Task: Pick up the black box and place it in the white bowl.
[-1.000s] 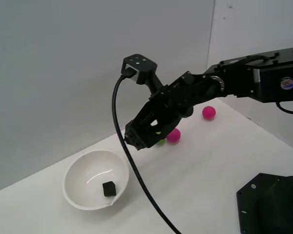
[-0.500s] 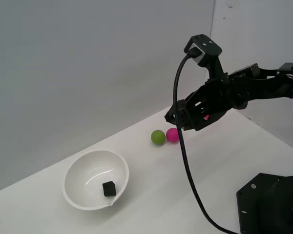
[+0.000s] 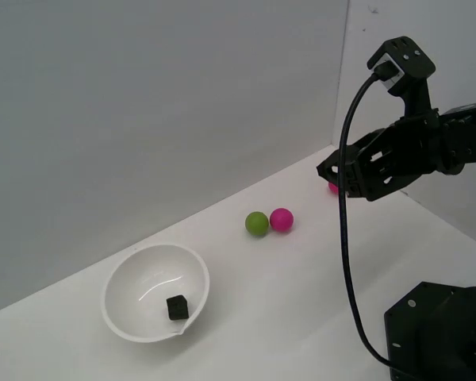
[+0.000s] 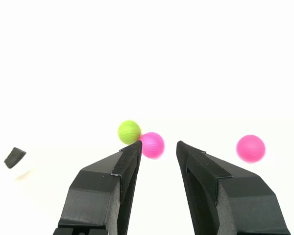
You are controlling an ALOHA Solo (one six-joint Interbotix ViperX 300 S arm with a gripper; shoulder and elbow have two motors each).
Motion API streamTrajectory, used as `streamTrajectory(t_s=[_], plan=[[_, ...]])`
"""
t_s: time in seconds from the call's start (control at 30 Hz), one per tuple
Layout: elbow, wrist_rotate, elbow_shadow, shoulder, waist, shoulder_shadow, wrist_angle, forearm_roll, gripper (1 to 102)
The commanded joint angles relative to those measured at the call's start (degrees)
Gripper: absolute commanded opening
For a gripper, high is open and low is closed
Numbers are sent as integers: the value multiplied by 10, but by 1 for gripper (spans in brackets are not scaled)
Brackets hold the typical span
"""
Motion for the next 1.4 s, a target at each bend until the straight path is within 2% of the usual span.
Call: streamTrajectory(t_s=[0.0, 0.07, 0.17, 0.33, 0.5, 0.77, 1.0, 1.17, 1.37], plan=[[3, 5, 2, 18, 11, 21, 1, 4, 47], [10, 8, 9, 35, 18, 38, 2, 9, 51], [22, 8, 20, 62, 29, 64, 1, 19, 51], [25, 8, 24, 106, 63, 110, 2, 54, 51], [35, 9, 33, 127, 78, 130, 3, 68, 51], [49, 10, 47, 176, 88, 178, 3, 72, 51], [58, 10, 56, 227, 120, 230, 3, 75, 50], [62, 10, 58, 251, 121, 256, 6, 75, 41], [62, 9, 60, 267, 120, 272, 10, 75, 40]])
